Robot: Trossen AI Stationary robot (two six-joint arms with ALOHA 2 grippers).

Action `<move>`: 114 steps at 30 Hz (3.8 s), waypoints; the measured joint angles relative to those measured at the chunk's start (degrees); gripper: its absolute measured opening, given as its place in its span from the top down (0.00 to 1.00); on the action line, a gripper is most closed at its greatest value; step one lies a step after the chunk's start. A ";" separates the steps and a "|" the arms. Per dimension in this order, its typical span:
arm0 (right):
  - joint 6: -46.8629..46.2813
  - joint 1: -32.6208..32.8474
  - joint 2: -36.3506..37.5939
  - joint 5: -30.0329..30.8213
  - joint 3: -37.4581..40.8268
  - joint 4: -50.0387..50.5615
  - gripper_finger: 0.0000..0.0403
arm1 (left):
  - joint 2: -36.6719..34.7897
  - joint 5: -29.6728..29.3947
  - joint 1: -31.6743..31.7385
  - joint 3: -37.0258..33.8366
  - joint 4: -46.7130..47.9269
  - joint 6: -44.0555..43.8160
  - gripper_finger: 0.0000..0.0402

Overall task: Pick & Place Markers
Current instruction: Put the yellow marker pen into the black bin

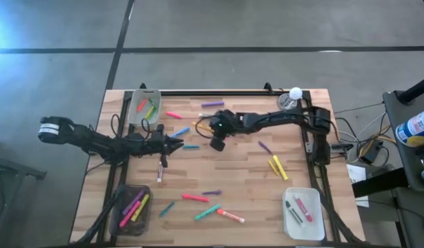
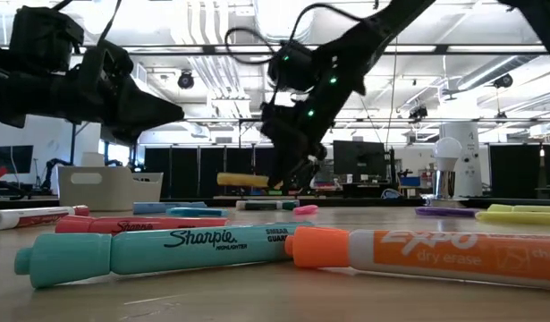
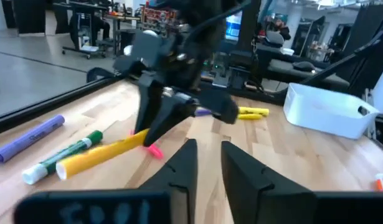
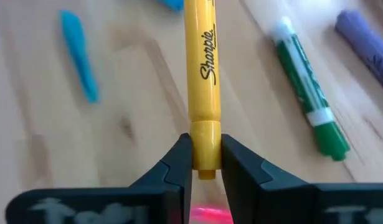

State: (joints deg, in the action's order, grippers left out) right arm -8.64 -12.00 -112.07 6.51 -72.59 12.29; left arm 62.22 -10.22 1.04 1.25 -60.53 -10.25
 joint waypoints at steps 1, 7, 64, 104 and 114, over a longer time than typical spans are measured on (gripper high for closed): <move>-0.56 0.68 1.19 0.36 1.91 -3.21 0.85 | 0.00 0.00 0.00 0.08 -0.16 -0.34 0.82; -6.41 5.31 6.05 0.68 14.67 -28.87 0.84 | 0.00 0.33 0.00 0.97 -0.35 -0.35 0.76; -1.01 16.78 -5.37 3.34 20.50 -74.37 0.84 | -0.26 13.23 -0.52 5.87 0.75 -3.74 0.76; -0.01 19.34 -5.24 4.82 20.10 -77.32 0.84 | -0.66 10.05 -1.53 7.15 0.17 -6.76 0.76; 1.40 20.06 -4.45 4.85 20.04 -77.28 0.84 | -0.63 11.70 -3.76 8.90 0.30 -2.85 0.76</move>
State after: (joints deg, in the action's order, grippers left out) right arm -7.25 8.05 -116.53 11.35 -52.56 -64.99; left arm 61.58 1.48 -2.72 10.15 -60.23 -13.09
